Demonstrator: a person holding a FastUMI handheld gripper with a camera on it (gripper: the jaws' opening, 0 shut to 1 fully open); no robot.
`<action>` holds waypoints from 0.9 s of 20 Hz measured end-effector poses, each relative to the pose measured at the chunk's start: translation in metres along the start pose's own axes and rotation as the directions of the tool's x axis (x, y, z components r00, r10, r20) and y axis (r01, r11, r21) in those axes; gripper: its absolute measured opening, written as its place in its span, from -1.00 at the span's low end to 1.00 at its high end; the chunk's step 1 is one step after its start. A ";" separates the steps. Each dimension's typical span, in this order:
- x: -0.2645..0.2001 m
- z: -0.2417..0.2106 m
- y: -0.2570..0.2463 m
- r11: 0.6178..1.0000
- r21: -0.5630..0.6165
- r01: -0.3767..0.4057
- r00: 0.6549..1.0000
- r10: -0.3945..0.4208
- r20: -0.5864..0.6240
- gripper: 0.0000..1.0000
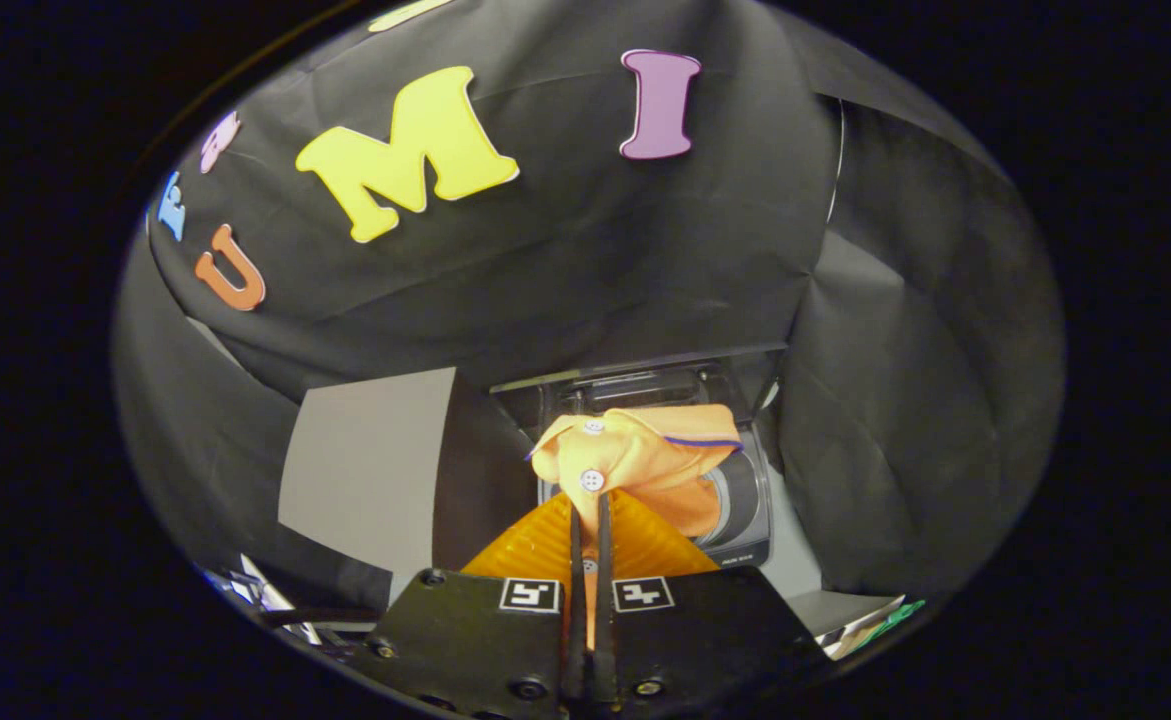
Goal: Put the clothes into the washing machine and then close the washing machine lid.
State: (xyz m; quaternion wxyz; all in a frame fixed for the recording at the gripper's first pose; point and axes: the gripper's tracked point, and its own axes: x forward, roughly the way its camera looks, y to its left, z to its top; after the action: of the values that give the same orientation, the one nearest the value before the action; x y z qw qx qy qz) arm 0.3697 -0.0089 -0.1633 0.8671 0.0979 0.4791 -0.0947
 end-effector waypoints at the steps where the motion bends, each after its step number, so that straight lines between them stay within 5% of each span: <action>1: 0.001 -0.003 -0.003 1.000 0.004 -0.003 1.000 0.003 -0.009 -0.87; 18: 0.064 -0.035 -0.026 0.999 0.032 -0.016 0.988 0.021 -0.154 -0.87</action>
State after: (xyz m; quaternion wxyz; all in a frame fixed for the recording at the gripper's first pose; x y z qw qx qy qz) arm 0.3674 -0.0296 -0.2378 0.8267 0.1228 0.5423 -0.0863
